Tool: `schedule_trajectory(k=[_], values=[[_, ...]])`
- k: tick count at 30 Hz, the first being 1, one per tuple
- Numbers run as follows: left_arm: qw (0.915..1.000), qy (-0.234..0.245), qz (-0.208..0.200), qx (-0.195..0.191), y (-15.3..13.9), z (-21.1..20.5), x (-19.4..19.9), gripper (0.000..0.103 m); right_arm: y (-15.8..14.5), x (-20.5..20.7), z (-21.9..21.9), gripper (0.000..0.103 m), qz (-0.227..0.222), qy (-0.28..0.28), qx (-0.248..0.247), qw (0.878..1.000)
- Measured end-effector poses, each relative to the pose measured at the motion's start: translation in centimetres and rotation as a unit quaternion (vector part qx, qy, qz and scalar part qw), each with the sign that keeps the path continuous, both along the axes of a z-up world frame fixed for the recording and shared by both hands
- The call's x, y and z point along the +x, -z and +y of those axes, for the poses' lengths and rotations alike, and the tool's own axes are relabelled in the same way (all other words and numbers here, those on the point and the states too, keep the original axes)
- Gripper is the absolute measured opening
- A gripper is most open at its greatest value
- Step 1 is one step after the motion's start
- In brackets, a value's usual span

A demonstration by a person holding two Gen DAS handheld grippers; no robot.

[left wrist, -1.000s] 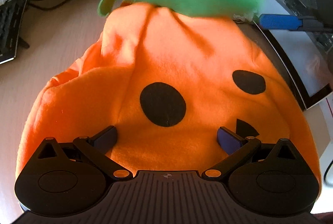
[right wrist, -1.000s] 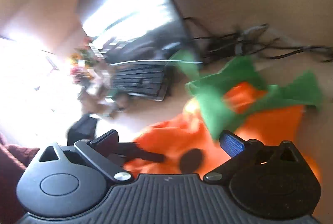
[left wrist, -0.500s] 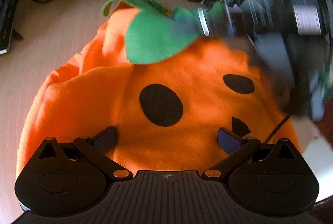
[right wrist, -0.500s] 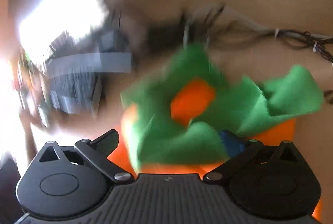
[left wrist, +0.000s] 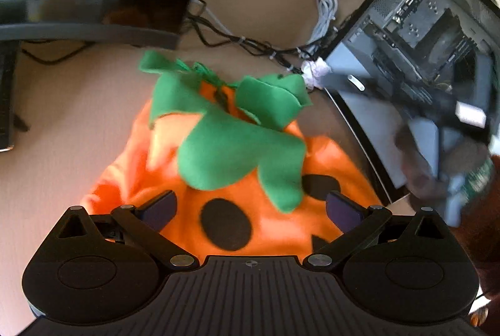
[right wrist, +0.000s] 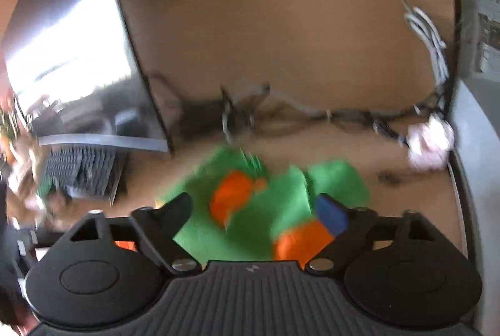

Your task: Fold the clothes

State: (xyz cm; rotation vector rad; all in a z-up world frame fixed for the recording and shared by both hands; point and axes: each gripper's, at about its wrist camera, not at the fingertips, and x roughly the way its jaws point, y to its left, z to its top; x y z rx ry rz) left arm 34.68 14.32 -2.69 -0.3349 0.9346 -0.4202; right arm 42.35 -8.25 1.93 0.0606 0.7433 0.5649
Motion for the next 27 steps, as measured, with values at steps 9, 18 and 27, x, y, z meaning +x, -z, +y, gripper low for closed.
schedule_trajectory(k=[9,18,27], values=[[0.9965,-0.022,0.081,-0.005,5.4,-1.8,-2.1,0.103,7.9,7.4,3.9,0.031,0.068,0.035,-0.082,0.994],[0.9942,-0.043,0.09,-0.042,5.8,-0.8,-2.1,0.103,0.0,-1.5,-2.4,0.005,-0.066,0.051,-0.124,0.989],[0.9997,0.016,0.008,-0.015,0.6,-0.8,-0.8,0.103,-2.1,-6.3,-4.7,0.012,-0.068,0.055,-0.139,0.986]])
